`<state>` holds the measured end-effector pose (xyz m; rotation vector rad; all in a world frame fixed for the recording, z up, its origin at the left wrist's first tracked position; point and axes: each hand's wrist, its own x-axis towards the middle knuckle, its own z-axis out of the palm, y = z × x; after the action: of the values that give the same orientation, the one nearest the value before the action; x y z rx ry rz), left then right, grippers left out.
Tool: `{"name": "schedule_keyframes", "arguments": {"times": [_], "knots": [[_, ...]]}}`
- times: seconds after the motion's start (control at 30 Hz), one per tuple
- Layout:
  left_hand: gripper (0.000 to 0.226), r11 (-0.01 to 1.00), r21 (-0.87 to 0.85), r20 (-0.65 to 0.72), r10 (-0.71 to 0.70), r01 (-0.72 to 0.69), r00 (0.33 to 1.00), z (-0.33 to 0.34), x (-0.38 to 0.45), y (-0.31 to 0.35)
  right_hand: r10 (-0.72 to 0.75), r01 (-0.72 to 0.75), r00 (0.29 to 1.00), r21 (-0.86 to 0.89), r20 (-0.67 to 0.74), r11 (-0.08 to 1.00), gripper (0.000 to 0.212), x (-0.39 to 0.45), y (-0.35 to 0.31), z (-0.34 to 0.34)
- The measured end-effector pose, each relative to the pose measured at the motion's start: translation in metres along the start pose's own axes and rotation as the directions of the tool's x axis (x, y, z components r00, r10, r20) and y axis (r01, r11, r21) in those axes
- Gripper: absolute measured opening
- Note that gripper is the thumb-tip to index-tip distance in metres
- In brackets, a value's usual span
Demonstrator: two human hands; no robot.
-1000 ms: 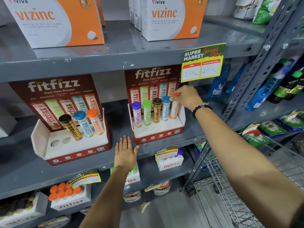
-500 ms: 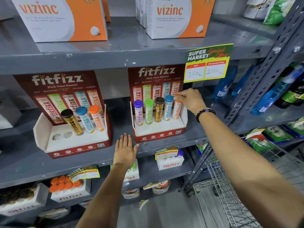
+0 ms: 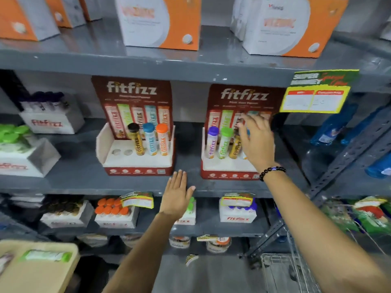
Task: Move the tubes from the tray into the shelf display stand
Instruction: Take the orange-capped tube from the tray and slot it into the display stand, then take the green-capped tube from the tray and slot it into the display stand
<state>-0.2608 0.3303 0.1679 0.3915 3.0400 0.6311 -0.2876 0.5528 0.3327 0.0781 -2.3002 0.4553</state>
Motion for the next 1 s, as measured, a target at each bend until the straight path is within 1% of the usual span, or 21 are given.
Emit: {"name": "schedule_keyframes", "arguments": {"times": [0.13, 0.2, 0.27, 0.33, 0.43, 0.53, 0.63, 0.73, 0.77, 0.87, 0.93, 0.97, 1.0], "knots": [[0.060, 0.999, 0.012, -0.123, -0.037, 0.039, 0.992, -0.022, -0.045, -0.043, -0.216, 0.207, 0.975, 0.136, 0.058, 0.969, 0.029, -0.016, -0.082, 0.035], [0.061, 0.995, 0.008, -0.161, -0.101, 0.104, 0.982, -0.039, -0.074, -0.075, -0.320, 0.301, 0.944, 0.194, 0.076, 0.934, 0.030, -0.030, -0.130, 0.055], [0.061, 0.983, -0.005, -0.215, -0.178, 0.181, 0.960, -0.056, -0.107, -0.108, -0.403, 0.364, 0.908, 0.268, 0.110, 0.892, 0.028, -0.049, -0.178, 0.075], [0.061, 0.961, -0.014, -0.257, -0.269, 0.275, 0.928, -0.070, -0.142, -0.141, -0.475, 0.407, 0.867, 0.336, 0.152, 0.849, 0.027, -0.072, -0.224, 0.095], [0.055, 0.921, -0.028, -0.292, -0.378, 0.387, 0.879, -0.078, -0.192, -0.190, -0.580, 0.462, 0.788, 0.423, 0.208, 0.780, 0.027, -0.109, -0.287, 0.127], [0.054, 0.859, 0.000, -0.265, -0.493, 0.511, 0.829, -0.076, -0.237, -0.232, -0.660, 0.474, 0.690, 0.503, 0.298, 0.723, 0.026, -0.148, -0.340, 0.157], [0.050, 0.803, 0.026, -0.217, -0.577, 0.595, 0.787, -0.062, -0.270, -0.262, -0.738, 0.493, 0.566, 0.567, 0.367, 0.660, 0.025, -0.180, -0.378, 0.182], [0.054, 0.741, -0.009, -0.189, -0.661, 0.671, 0.727, -0.040, -0.293, -0.285, -0.830, 0.581, 0.418, 0.593, 0.370, 0.557, 0.022, -0.209, -0.407, 0.210], [0.056, 0.718, -0.019, -0.167, -0.689, 0.696, 0.706, -0.033, -0.299, -0.292, -0.833, 0.567, 0.350, 0.612, 0.428, 0.552, 0.024, -0.219, -0.416, 0.222], [0.061, 0.658, -0.074, -0.085, -0.753, 0.750, 0.652, -0.007, -0.308, -0.304, -0.773, 0.433, 0.167, 0.659, 0.612, 0.615, 0.038, -0.249, -0.433, 0.264], [0.061, 0.622, -0.104, -0.072, -0.783, 0.776, 0.618, 0.014, -0.310, -0.311, -0.729, 0.444, 0.032, 0.644, 0.683, 0.623, 0.048, -0.265, -0.444, 0.293], [0.061, 0.602, -0.117, -0.061, -0.798, 0.790, 0.600, 0.023, -0.310, -0.313, -0.715, 0.469, -0.032, 0.642, 0.698, 0.606, 0.052, -0.272, -0.450, 0.307], [0.062, 0.581, -0.128, -0.037, -0.813, 0.804, 0.581, 0.030, -0.309, -0.315, -0.710, 0.488, -0.078, 0.647, 0.700, 0.585, 0.053, -0.279, -0.457, 0.319]]}}
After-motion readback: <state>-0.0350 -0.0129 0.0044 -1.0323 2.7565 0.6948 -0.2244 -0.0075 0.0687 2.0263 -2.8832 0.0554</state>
